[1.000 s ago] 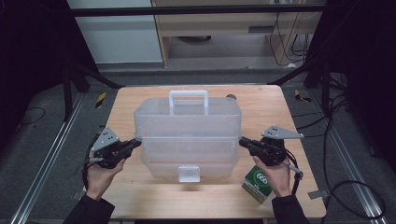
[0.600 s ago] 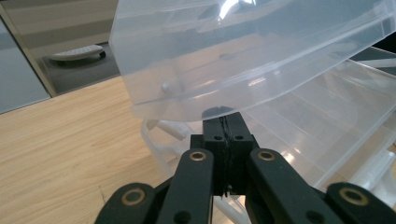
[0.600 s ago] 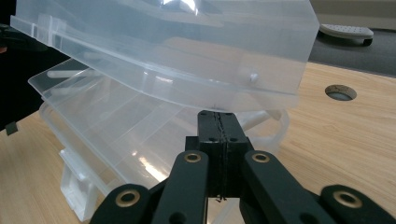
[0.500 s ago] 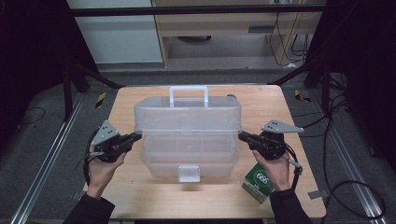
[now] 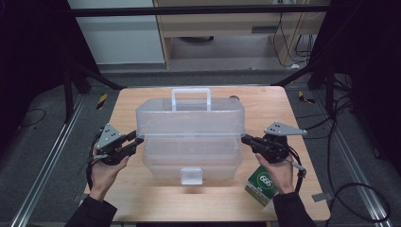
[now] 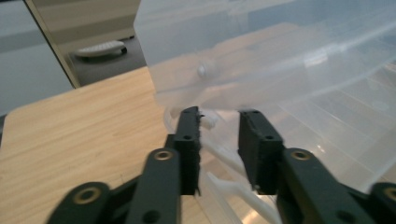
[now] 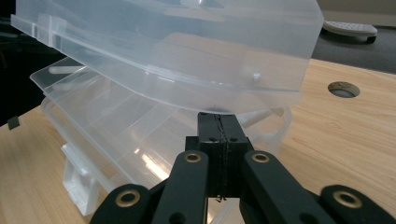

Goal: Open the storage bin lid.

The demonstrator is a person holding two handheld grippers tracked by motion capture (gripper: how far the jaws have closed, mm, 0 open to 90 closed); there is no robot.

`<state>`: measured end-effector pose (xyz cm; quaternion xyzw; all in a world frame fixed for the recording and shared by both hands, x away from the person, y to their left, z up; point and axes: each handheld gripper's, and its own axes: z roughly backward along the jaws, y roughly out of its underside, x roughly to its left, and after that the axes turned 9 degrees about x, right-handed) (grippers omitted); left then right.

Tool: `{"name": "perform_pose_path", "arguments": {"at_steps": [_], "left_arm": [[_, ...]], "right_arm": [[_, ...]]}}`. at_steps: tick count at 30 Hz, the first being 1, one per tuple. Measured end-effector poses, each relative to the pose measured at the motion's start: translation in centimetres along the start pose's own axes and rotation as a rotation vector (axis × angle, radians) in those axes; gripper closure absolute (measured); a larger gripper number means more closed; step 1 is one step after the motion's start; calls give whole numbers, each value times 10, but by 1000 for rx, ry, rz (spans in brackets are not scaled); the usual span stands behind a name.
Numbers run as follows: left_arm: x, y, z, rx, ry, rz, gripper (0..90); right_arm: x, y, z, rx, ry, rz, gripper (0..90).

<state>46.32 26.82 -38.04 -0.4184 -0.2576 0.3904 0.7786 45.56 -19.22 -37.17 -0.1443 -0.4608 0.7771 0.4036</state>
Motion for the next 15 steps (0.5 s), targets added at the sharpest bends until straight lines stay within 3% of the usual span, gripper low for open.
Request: {"name": "perform_pose_path", "arguments": {"at_steps": [3, 15], "left_arm": [[-2, -3, -2, -13, -9, -15, 598], [2, -6, -10, -45, -17, -21, 586]], "right_arm": [[1, 0, 0, 1, -4, 5, 900], [3, -1, 0, 7, -9, 2, 900]]}}
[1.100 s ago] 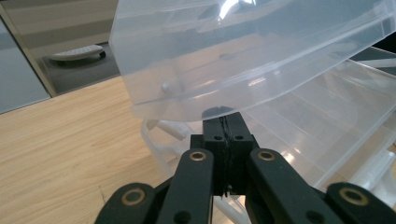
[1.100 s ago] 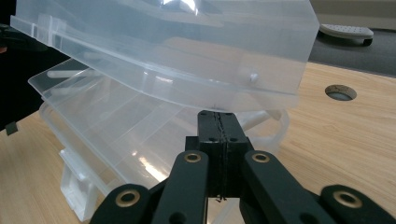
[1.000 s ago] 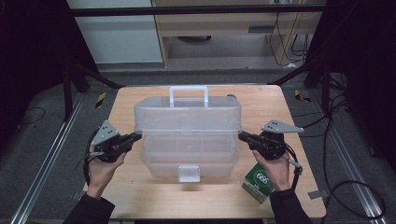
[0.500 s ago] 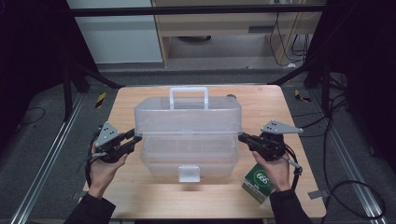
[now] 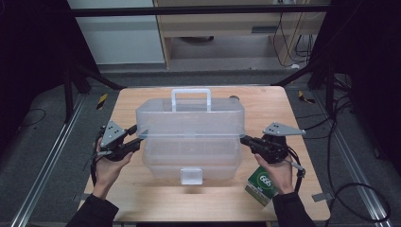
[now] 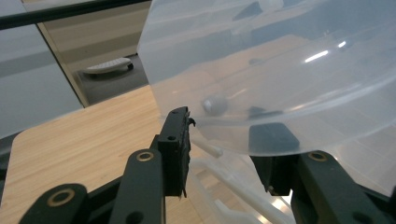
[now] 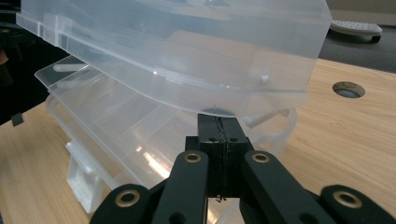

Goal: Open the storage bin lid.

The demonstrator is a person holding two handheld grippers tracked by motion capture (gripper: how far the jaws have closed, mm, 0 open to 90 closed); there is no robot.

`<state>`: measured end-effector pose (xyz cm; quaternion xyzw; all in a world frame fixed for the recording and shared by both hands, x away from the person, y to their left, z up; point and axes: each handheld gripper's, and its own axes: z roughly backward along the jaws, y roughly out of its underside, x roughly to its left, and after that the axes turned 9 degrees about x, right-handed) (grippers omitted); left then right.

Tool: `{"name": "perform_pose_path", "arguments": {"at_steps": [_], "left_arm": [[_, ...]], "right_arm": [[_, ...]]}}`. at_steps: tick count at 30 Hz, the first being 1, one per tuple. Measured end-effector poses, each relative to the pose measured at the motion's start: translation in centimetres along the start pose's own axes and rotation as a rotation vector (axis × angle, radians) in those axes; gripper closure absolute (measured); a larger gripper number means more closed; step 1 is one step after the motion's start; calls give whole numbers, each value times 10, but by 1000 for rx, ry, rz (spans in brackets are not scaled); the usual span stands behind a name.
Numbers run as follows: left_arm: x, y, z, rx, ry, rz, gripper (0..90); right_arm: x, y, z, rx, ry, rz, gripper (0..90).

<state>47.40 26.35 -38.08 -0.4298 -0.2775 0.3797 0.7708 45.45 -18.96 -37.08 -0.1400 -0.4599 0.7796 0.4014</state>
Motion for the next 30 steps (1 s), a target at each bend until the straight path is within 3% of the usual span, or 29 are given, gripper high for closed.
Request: {"name": "perform_pose_path", "arguments": {"at_steps": [7, 18, 23, 30], "left_arm": [[-2, -2, 0, -1, -16, -17, 610], [0, -2, 5, 8, -15, 2, 669], [-1, -2, 5, 15, -18, 0, 671], [-1, -2, 5, 17, -19, 1, 672]], "right_arm": [[1, 0, 0, -2, -4, 5, 899], [-3, 4, 2, 12, 22, -5, 831], [-7, 11, -4, 72, 59, -18, 732], [-9, 18, -19, 150, 81, -24, 713]]}}
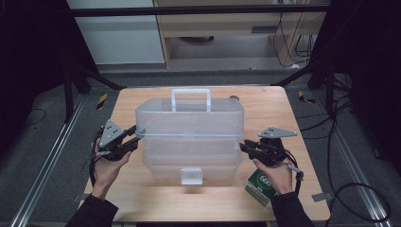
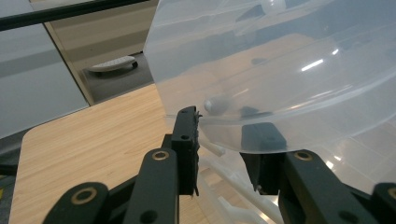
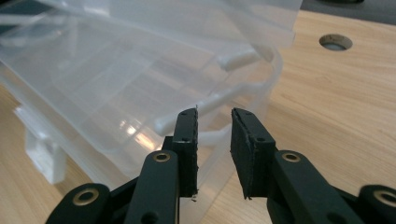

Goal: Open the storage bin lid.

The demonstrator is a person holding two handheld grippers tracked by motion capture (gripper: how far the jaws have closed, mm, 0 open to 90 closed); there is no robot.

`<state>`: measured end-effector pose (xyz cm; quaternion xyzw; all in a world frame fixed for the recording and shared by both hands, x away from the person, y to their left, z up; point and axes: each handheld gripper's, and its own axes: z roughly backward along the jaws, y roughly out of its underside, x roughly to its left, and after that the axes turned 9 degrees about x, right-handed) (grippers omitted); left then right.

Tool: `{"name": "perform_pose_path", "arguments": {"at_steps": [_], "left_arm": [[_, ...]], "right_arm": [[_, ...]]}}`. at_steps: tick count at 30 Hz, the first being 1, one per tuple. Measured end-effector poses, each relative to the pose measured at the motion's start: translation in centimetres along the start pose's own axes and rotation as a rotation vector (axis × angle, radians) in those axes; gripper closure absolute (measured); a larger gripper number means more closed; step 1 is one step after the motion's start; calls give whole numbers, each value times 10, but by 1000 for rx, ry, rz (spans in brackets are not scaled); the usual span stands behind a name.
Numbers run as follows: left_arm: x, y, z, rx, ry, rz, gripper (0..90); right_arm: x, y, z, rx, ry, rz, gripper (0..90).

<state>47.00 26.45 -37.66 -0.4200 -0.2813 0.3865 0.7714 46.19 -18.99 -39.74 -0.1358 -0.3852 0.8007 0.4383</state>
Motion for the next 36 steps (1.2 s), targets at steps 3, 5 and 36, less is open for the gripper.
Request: {"name": "perform_pose_path", "arguments": {"at_steps": [3, 5, 36], "left_arm": [[0, 0, 0, 0, -1, 1, 672], [0, 0, 0, 0, -1, 1, 672], [10, -33, -5, -50, -36, 41, 693]], "right_arm": [[0, 2, -7, 38, -4, -8, 713], [2, 2, -10, 59, 3, -2, 716], [1, 4, -20, 106, -15, -44, 759]]}}
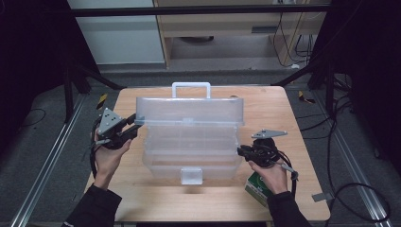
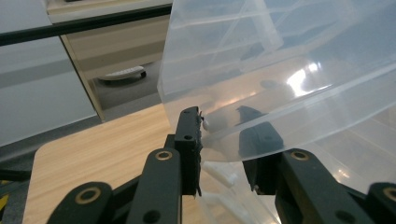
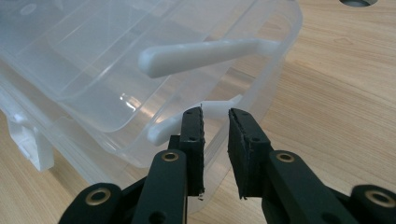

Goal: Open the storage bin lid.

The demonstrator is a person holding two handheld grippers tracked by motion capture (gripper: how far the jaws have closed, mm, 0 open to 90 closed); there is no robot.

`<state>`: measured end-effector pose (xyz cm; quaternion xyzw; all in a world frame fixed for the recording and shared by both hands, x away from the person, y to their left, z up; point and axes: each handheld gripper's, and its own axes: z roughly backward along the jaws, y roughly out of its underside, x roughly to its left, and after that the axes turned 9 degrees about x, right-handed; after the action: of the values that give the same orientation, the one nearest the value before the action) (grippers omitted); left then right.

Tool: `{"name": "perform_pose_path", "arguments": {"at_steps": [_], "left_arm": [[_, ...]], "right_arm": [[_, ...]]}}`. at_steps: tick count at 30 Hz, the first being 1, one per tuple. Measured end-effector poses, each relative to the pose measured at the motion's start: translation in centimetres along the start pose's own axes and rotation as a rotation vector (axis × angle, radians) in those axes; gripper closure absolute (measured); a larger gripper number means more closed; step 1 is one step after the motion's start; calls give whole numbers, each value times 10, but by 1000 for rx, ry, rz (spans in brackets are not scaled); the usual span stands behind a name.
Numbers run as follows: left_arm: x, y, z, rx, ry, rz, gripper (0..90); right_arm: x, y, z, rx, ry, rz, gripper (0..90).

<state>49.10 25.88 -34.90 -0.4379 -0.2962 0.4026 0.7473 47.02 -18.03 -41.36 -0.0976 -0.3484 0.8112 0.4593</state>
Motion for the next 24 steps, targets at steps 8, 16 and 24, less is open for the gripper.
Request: {"name": "perform_pose_path", "arguments": {"at_steps": [8, 16, 24], "left_arm": [[5, -13, -7, -14, -25, 21, 704], [10, -29, -16, -26, -53, 33, 711], [14, -42, -25, -21, -86, 27, 731]], "right_arm": [[-1, 0, 0, -2, 0, -1, 760], [0, 0, 0, 0, 3, 0, 761], [0, 0, 0, -5, 5, 13, 760]]}}
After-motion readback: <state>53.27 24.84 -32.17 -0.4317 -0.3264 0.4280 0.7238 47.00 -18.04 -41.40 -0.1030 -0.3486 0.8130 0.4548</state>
